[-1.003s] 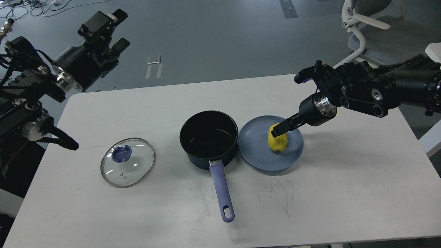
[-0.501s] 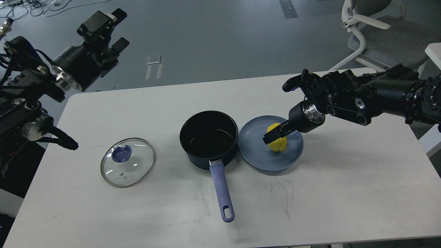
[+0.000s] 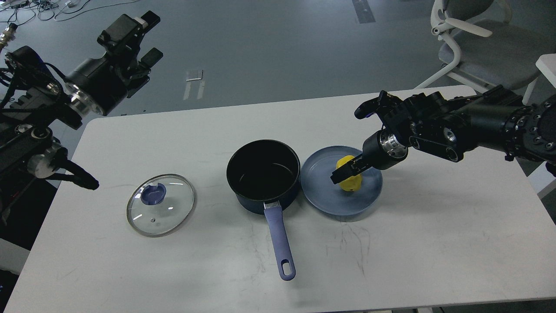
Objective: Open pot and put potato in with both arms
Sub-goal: 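Reach the right gripper down to the yellow potato and grasp it, then lift the potato and carry it over the open pot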
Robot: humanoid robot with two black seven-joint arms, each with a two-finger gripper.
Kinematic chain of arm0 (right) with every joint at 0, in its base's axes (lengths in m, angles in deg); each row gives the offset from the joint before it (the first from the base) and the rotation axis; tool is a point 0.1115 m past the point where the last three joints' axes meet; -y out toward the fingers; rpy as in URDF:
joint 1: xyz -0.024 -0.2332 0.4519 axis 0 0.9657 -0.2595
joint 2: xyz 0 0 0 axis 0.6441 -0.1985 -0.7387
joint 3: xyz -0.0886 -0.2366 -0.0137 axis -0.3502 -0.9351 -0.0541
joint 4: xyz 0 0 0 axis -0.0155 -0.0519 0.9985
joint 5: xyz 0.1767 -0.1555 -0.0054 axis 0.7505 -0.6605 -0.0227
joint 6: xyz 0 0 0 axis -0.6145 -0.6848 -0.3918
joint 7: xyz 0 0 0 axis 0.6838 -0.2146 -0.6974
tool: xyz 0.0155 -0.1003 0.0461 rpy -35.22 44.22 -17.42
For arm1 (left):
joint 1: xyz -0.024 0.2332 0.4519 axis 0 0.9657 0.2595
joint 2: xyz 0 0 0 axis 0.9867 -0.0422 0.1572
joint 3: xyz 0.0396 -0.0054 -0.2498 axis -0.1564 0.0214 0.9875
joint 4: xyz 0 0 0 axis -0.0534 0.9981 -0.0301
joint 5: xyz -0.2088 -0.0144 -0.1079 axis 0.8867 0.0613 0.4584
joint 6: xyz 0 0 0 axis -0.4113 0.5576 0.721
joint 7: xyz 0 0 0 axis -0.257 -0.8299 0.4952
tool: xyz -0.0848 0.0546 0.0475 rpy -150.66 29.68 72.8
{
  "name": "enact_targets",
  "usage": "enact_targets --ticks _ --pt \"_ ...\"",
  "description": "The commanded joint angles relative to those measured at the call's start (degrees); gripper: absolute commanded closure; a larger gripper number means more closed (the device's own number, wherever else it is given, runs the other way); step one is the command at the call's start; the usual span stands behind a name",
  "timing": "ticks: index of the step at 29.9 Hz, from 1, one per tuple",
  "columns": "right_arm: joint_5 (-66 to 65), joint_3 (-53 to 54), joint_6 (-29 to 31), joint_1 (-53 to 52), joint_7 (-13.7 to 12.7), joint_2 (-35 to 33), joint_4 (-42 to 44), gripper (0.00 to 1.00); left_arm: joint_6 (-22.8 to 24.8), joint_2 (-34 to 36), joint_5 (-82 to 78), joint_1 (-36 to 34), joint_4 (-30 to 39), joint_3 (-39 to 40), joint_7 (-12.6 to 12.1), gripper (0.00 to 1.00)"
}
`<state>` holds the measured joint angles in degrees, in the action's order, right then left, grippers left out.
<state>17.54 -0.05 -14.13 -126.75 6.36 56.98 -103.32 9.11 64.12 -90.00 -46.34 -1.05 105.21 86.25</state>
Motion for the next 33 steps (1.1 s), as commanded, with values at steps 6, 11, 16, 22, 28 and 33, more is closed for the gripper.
enact_targets --ticks 6,11,16,22,28,33 --pt "0.00 -1.13 0.00 0.30 0.00 0.59 0.43 0.17 0.01 -0.06 0.00 0.07 0.00 -0.01 0.02 0.02" --pt "0.00 -2.19 0.00 0.91 0.00 1.12 1.48 0.60 0.01 -0.06 0.00 0.16 0.00 0.08 0.11 0.02" --pt "0.09 -2.19 0.00 0.83 0.00 1.12 1.48 0.74 0.01 -0.06 0.00 0.16 0.00 0.08 0.11 0.03" --pt "0.62 -2.10 0.00 -2.42 0.00 -1.77 -0.35 0.77 0.19 -0.15 0.00 0.16 0.00 0.17 0.02 0.02" --pt "0.79 -0.70 0.00 -8.22 0.00 -7.58 -7.39 0.77 0.19 -0.59 0.00 0.07 0.00 0.17 0.02 0.02" --pt "1.06 3.69 0.00 -14.63 0.00 -8.64 -11.87 0.76 0.19 -1.20 0.00 0.07 0.00 0.17 -0.07 0.02"
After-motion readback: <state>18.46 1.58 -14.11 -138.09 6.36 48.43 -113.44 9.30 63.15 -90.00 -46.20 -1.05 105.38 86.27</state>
